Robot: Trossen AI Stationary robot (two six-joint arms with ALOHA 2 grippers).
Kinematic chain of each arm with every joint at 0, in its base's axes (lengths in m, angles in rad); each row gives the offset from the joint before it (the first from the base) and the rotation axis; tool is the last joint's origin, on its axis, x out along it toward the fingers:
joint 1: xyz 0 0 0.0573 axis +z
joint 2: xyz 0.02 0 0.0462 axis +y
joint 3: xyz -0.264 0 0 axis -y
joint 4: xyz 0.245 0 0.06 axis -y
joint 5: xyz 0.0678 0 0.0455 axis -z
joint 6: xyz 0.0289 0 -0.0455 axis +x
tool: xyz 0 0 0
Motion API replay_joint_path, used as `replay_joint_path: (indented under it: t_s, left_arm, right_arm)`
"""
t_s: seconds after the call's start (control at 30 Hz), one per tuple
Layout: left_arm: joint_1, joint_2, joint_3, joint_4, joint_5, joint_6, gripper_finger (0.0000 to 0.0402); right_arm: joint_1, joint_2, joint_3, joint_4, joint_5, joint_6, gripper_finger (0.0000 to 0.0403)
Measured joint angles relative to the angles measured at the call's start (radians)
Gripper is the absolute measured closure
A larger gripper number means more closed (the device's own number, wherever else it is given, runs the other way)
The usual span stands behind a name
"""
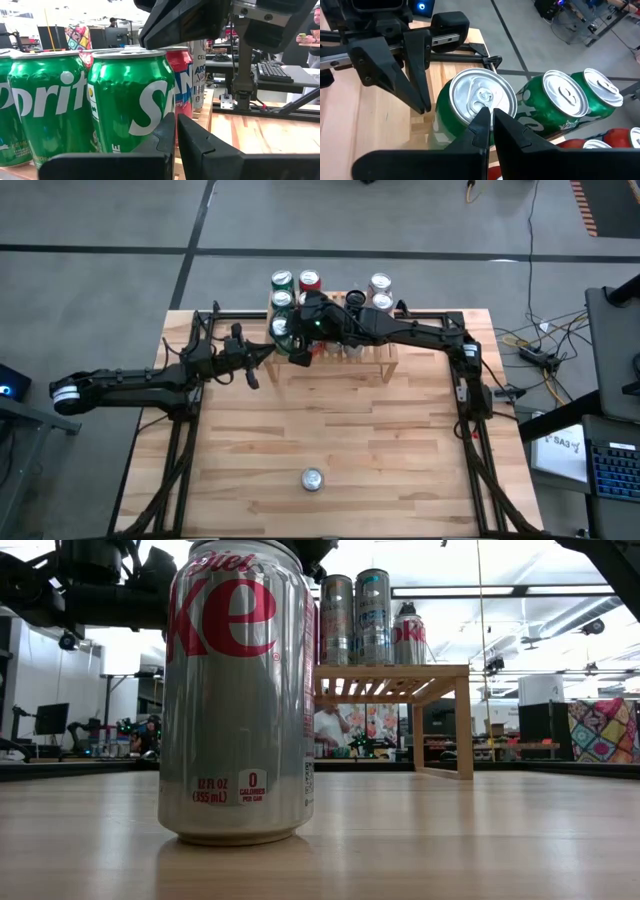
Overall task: Place canned beverage on shelf
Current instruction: Put the green soda can aligned with other green soda can on the shelf
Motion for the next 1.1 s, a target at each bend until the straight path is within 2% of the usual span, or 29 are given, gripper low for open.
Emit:
replay_joint_path:
  t_s: [0.17, 0.4, 1.1]
  left_arm:
    - [0.000, 0.000, 0.000, 0.000, -0.001, 0.000, 0.0400]
    - [0.001, 0.000, 0.000, 0.000, -0.078, 0.000, 0.0400]
    - [0.000, -0.003, 0.000, 0.035, -0.076, 0.003, 0.0400]
  right_arm:
    - [0.008, -0.001, 0.000, -0.010, 0.001, 0.007, 0.0390]
    - [0.013, -0.001, 0.000, -0.011, -0.001, -0.002, 0.0390]
    - [0.013, -0.001, -0.002, 0.002, -0.001, -0.003, 0.0390]
